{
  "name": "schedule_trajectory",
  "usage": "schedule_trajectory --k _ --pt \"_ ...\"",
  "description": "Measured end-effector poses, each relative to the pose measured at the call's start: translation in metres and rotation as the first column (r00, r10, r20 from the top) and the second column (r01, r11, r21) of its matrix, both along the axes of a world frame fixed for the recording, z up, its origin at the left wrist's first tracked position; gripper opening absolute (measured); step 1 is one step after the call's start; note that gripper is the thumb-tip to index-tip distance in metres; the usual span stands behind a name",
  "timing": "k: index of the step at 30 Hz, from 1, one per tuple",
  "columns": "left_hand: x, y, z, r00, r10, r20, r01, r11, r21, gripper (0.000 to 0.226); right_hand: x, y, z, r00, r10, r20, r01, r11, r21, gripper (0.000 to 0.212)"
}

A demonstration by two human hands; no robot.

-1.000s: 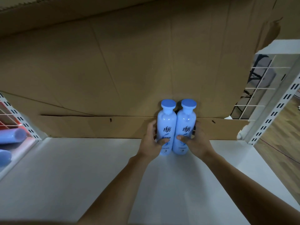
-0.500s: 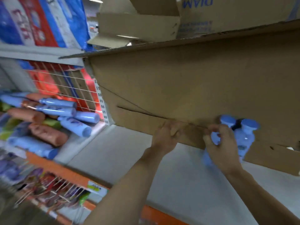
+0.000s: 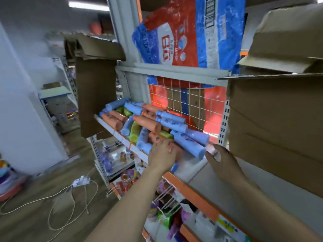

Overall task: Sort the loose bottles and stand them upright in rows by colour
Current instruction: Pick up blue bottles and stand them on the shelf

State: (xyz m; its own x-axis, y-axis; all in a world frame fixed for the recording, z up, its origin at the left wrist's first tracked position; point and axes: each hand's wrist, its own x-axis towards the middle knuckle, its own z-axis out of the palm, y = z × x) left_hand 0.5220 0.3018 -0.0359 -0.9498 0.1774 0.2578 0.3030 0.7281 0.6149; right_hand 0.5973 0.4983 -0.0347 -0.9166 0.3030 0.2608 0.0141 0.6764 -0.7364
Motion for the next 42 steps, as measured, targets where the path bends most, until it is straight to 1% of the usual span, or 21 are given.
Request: schedule_trajectory --k 3,5,10,13,15,17,19,21,23,25,27,29,30,32,34,36,37,39,40,41,42 --pt "-0.029 -0.055 0.0 0.998 0.06 0.031 -0.06 0.998 -0.001 0.038 -0.044 -0.05 0.003 0.997 0.08 0.009 -0.079 0.996 -0.039 0.038" --pt "-0.051 -0.083 0.001 0.996 0.091 0.021 -0.092 0.996 0.004 0.038 -0.074 -0.079 0.005 0.993 0.118 0.026 -0.116 0.991 -0.071 0.039" --pt "-0.116 -0.132 -0.002 0.99 0.13 0.062 -0.13 0.991 -0.002 0.037 -0.158 -0.135 0.003 0.994 0.101 -0.046 -0.103 0.994 -0.045 0.017" --pt "-0.166 -0.148 0.0 0.989 0.128 0.078 -0.129 0.992 0.011 0.037 -0.214 -0.154 -0.002 0.995 0.094 -0.042 -0.096 0.994 -0.051 0.019" --pt "-0.201 -0.153 0.005 0.989 0.12 0.092 -0.117 0.993 -0.036 0.034 -0.251 -0.158 -0.005 0.997 0.077 -0.026 -0.078 0.996 -0.039 0.026" --pt "-0.236 -0.153 0.007 0.992 0.1 0.078 -0.094 0.993 -0.072 0.047 -0.283 -0.159 -0.004 0.998 0.055 -0.026 -0.056 0.997 -0.047 0.032" --pt "-0.268 -0.148 0.009 0.993 0.086 0.081 -0.081 0.995 -0.063 0.056 -0.31 -0.155 -0.001 1.0 0.021 -0.019 -0.022 0.999 -0.045 0.033" --pt "-0.296 -0.139 0.014 0.996 0.046 0.078 -0.041 0.997 -0.062 0.057 -0.333 -0.147 -0.001 1.0 -0.03 -0.002 0.03 0.998 -0.046 0.037" --pt "-0.315 -0.126 0.018 0.996 -0.01 0.09 0.016 0.997 -0.072 0.049 -0.346 -0.136 -0.004 0.998 -0.07 0.008 0.07 0.997 -0.026 0.042" --pt "-0.336 -0.111 0.016 0.995 -0.072 0.068 0.078 0.992 -0.098 0.038 -0.356 -0.122 -0.009 0.993 -0.119 0.014 0.119 0.993 -0.018 0.042" --pt "-0.358 -0.092 0.009 0.984 -0.148 0.101 0.158 0.982 -0.102 0.037 -0.363 -0.107 -0.016 0.986 -0.16 0.047 0.16 0.987 0.004 0.041" --pt "-0.378 -0.071 0.0 0.964 -0.226 0.143 0.246 0.96 -0.138 0.04 -0.365 -0.094 -0.025 0.979 -0.187 0.079 0.185 0.982 0.042 0.042" --pt "-0.386 -0.06 -0.003 0.954 -0.253 0.163 0.279 0.946 -0.165 0.042 -0.364 -0.087 -0.03 0.973 -0.206 0.105 0.201 0.978 0.058 0.044" --pt "-0.398 -0.04 -0.008 0.936 -0.288 0.204 0.329 0.921 -0.209 0.046 -0.36 -0.078 -0.039 0.949 -0.24 0.203 0.231 0.971 0.066 0.054" --pt "-0.404 -0.023 -0.012 0.922 -0.291 0.254 0.352 0.905 -0.239 0.05 -0.355 -0.075 -0.046 0.924 -0.246 0.293 0.211 0.967 0.145 0.064" --pt "-0.409 -0.005 -0.016 0.926 -0.261 0.274 0.337 0.899 -0.281 0.051 -0.356 -0.075 -0.054 0.905 -0.263 0.335 0.19 0.953 0.236 0.061" --pt "-0.409 0.003 -0.016 0.931 -0.235 0.278 0.314 0.906 -0.285 0.05 -0.357 -0.075 -0.059 0.899 -0.289 0.329 0.183 0.931 0.316 0.061" --pt "-0.406 0.017 -0.014 0.933 -0.206 0.294 0.283 0.927 -0.248 0.049 -0.359 -0.079 -0.064 0.891 -0.342 0.3 0.194 0.882 0.429 0.067" --pt "-0.406 0.024 -0.013 0.919 -0.215 0.329 0.284 0.942 -0.179 0.049 -0.359 -0.083 -0.063 0.881 -0.369 0.295 0.212 0.867 0.451 0.066" --pt "-0.404 0.029 -0.011 0.899 -0.247 0.361 0.291 0.954 -0.072 0.048 -0.36 -0.086 -0.061 0.882 -0.386 0.271 0.225 0.849 0.478 0.062" --pt "-0.402 0.034 -0.009 0.865 -0.278 0.417 0.291 0.956 0.033 0.048 -0.362 -0.089 -0.058 0.869 -0.409 0.28 0.233 0.836 0.498 0.06"
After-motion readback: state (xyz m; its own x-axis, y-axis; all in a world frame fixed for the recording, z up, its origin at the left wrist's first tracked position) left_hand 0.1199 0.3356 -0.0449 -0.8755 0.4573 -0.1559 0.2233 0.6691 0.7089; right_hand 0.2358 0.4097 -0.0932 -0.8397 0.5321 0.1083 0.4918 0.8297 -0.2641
